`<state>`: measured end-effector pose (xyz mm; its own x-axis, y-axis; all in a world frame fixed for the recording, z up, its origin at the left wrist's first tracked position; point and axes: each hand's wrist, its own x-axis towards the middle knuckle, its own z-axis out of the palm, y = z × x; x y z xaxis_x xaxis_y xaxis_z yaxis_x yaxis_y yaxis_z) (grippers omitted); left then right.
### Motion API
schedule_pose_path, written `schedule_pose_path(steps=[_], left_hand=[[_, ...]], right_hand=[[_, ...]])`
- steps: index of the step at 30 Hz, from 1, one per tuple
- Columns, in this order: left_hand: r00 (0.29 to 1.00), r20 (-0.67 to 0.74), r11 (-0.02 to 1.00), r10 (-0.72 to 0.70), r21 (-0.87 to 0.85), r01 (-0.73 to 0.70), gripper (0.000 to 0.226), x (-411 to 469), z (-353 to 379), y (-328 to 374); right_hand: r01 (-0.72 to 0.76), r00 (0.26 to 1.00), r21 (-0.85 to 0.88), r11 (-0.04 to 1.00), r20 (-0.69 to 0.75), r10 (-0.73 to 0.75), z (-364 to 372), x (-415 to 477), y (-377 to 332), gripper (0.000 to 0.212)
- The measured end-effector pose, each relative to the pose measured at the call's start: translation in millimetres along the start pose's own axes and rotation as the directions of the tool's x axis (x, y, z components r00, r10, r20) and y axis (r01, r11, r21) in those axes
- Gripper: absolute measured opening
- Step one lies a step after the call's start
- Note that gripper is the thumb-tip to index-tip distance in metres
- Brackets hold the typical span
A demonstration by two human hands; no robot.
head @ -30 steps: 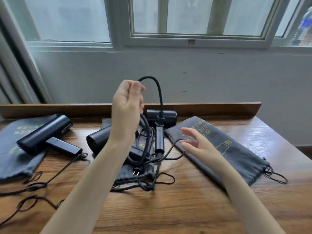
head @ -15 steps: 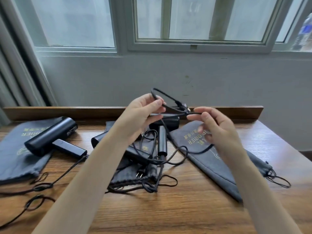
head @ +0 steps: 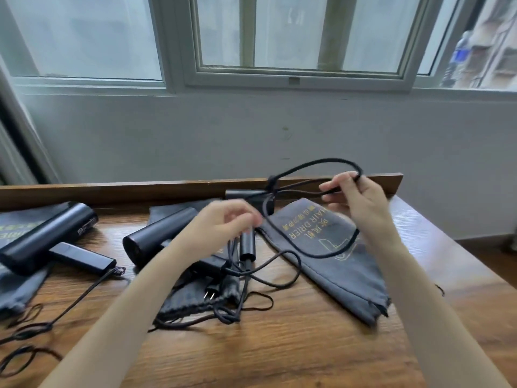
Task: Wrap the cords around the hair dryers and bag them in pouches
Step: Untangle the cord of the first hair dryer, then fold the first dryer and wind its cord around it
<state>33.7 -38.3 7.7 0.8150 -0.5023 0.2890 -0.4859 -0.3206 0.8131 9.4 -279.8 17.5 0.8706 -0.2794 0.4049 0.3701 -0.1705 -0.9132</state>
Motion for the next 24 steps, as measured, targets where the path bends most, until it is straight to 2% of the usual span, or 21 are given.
schedule_pose_path(steps=[2, 4, 7, 9, 11, 14, 16, 18, 20, 22, 24], left_hand=[[0.994, 0.02, 0.972, -0.107, 0.213, 0.101, 0.016, -12, -10, -39], [0.967, 0.102, 0.858, -0.232, 0.49, 0.154, 0.026, -22, -14, -70], [0.92, 0.174, 0.58, -0.35, 0.812, 0.068, 0.053, -25, -10, -96], [0.933, 0.161, 0.493, -0.321, 0.87, 0.019, 0.054, -24, -7, -102], [0.967, 0.153, 0.493, -0.204, 0.869, -0.033, 0.05, -25, -8, -106], [0.996, 0.056, 0.599, 0.063, 0.796, -0.082, 0.046, -24, -17, -110], [0.991, -0.052, 0.685, 0.121, 0.727, -0.046, 0.045, -21, -24, -107], [0.979, -0.151, 0.748, 0.135, 0.664, -0.001, 0.043, -18, -30, -101], [0.972, -0.179, 0.759, 0.151, 0.651, 0.002, 0.043, -16, -31, -96], [0.968, -0.172, 0.747, 0.183, 0.664, -0.023, 0.043, -16, -28, -92], [0.964, -0.149, 0.734, 0.219, 0.676, -0.062, 0.043, -17, -21, -81]], right_hand=[[-0.009, 0.998, -0.064, 0.998, -0.069, 0.005, -24, 7, 12, 0.028], [-0.012, 0.996, -0.271, 0.963, -0.092, -0.013, -44, 10, 31, 0.03], [-0.069, 0.997, -0.445, 0.893, -0.055, 0.05, -62, 8, 62, 0.034], [-0.079, 0.996, -0.544, 0.835, -0.005, 0.091, -70, 1, 80, 0.033], [-0.045, 0.991, -0.675, 0.736, 0.061, 0.117, -80, -4, 92, 0.034], [0.016, 0.959, -0.819, 0.573, 0.175, 0.223, -91, -5, 96, 0.059], [0.076, 0.914, -0.844, 0.531, 0.271, 0.301, -93, -3, 91, 0.067], [0.128, 0.832, -0.869, 0.477, 0.356, 0.426, -93, -1, 81, 0.07], [0.138, 0.757, -0.91, 0.392, 0.352, 0.55, -90, 0, 68, 0.078], [0.199, 0.768, -0.936, 0.291, 0.333, 0.548, -81, 1, 60, 0.082], [0.267, 0.832, -0.918, 0.293, 0.373, 0.411, -62, -1, 54, 0.081]])
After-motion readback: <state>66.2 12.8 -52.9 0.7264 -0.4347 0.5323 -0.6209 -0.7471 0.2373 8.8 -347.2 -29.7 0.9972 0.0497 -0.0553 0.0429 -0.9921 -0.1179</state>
